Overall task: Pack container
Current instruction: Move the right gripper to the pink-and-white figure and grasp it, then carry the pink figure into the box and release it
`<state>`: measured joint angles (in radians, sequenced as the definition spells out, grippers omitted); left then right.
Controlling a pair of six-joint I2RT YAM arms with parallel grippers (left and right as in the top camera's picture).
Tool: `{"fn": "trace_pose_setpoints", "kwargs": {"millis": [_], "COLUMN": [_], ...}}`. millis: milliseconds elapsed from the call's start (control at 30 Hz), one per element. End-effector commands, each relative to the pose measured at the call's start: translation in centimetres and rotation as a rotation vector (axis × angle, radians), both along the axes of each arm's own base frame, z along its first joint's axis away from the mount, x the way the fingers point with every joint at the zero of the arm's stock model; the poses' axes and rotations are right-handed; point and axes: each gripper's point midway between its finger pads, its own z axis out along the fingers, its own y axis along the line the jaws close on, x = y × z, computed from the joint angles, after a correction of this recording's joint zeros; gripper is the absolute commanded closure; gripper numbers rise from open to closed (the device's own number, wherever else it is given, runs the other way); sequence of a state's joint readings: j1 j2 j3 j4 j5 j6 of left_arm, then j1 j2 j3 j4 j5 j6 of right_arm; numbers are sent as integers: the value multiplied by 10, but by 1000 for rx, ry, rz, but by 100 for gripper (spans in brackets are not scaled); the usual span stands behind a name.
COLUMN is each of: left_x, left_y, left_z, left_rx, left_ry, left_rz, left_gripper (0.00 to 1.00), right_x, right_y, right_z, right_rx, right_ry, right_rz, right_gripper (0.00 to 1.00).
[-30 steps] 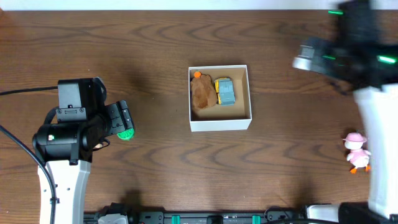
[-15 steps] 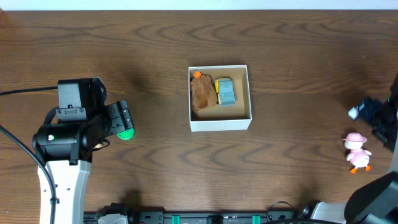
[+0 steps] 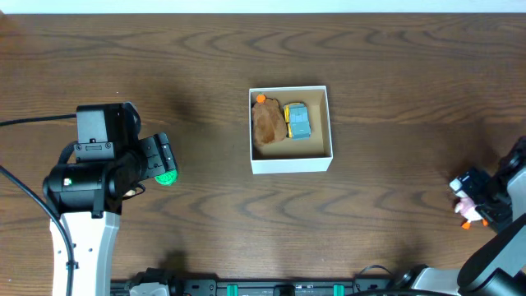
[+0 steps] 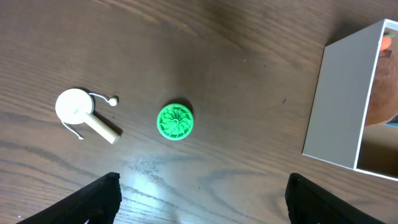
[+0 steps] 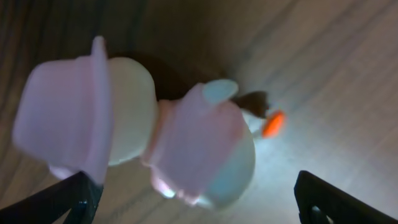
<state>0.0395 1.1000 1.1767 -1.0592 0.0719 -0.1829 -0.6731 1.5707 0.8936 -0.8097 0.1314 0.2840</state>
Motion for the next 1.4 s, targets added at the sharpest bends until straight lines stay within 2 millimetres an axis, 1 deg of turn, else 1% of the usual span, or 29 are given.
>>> {"fn": "trace_pose_setpoints", "kwargs": {"millis": [0,33,100,133,167,200,267,300,367,400,433,500,567,667,733,800,867,933,1000,1067,1167,1233,1300,1367], "left_x": [1,1,0,0,0,0,0,0,0,0,0,0,0,0,0,0,0,0,0,0,0,0,0,0], "left_y": [2,2,2,2,2,2,2,2,2,2,2,2,2,2,2,2,2,2,2,2,2,2,2,2], "left_z": [4,4,3,3,3,3,3,3,3,3,3,3,3,4,3,4,3,3,3,3,3,3,3,3], "left_rx": [6,6,6,6,6,6,6,6,6,6,6,6,6,6,6,6,6,6,6,6,6,6,6,6], "left_ry": [-4,-3,-1,-1,-1,-1,-1,-1,-1,-1,-1,-1,-1,-2,-1,-2,-1,-1,-1,-1,-1,-1,-1,-1], "left_rz": [3,3,3,3,3,3,3,3,3,3,3,3,3,3,3,3,3,3,3,3,3,3,3,3], "left_gripper": [15,15,15,15,15,15,15,15,15,15,15,15,15,15,15,15,15,15,15,15,15,15,15,15], "right_x": [1,3,2,2,2,2,4,5,9,12,16,31,50,76,95,111,126,137,144,148,152,154,156,161], "right_y": [7,9,9,10,9,9,9,11,15,17,19,28,40,55,72,93,120,153,184,216,263,290,311,329], "right_z": [-10,-12,-17,-18,-20,-20,-20,-20,-20,-19,-18,-11,4,36,65,96,128,162,187,205,218,219,215,206], "right_rx": [35,40,37,35,33,32,34,43,66,78,93,146,189,172,132,88,42,2,-32,-45,-21,-7,-5,-13], "right_ry": [-32,-43,-48,-50,-53,-54,-62,-71,-94,-107,-125,-194,-276,-356,-407,-461,-526,-605,-671,-731,-804,-827,-833,-825], "right_rz": [13,14,15,15,15,14,14,13,17,19,22,59,131,241,365,480,588,703,788,837,897,910,911,891], "right_gripper": [3,5,15,25,37,52,70,78,95,99,99,99,99,99,99,99,99,99,99,99,99,99,99,99]}}
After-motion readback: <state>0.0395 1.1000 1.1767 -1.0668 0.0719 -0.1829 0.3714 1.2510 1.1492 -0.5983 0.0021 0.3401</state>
